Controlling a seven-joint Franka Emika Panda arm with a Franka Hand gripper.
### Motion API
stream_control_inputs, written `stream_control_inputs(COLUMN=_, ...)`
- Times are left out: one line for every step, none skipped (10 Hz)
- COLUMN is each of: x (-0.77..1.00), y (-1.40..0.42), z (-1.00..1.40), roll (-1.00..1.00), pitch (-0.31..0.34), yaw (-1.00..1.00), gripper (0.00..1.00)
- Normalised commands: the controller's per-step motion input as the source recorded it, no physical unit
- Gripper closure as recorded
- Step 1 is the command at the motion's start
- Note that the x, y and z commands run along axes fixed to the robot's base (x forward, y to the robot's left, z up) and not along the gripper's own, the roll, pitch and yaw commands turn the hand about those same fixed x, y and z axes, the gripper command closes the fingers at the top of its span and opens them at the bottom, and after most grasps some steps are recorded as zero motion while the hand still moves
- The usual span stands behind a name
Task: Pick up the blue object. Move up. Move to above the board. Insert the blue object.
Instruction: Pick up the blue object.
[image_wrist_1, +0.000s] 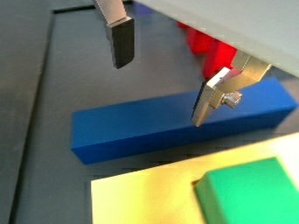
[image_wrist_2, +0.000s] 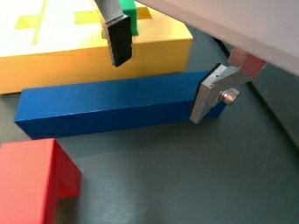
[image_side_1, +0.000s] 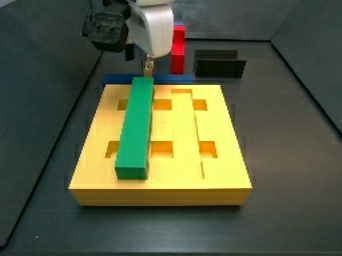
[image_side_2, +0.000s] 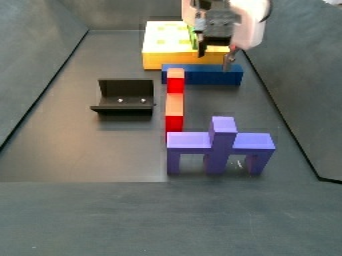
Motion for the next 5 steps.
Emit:
stream_control_inputs(x=0.17, y=0.00, z=-0.28, roll=-0.25, pitch=0.073, yaw=-0.69, gripper=0.00)
stream_control_inputs(x=0.23, y=0.00, z=-0.25, roll=-0.18, pitch=0.074, yaw=-0.73, gripper=0.00)
stream_control_inputs(x=0.23, y=0.00, z=-0.18, roll=-0.13, pitch=0.093, yaw=-0.78, gripper=0.00)
stream_control_inputs(x=0.14, y=0.00, z=-0.09, roll=-0.08, pitch=0.067, yaw=-0.80, gripper=0.00)
stream_control_inputs(x=0.00, y=0.00, z=-0.01, roll=-0.02, pitch=0.011, yaw=-0.81, gripper=0.00)
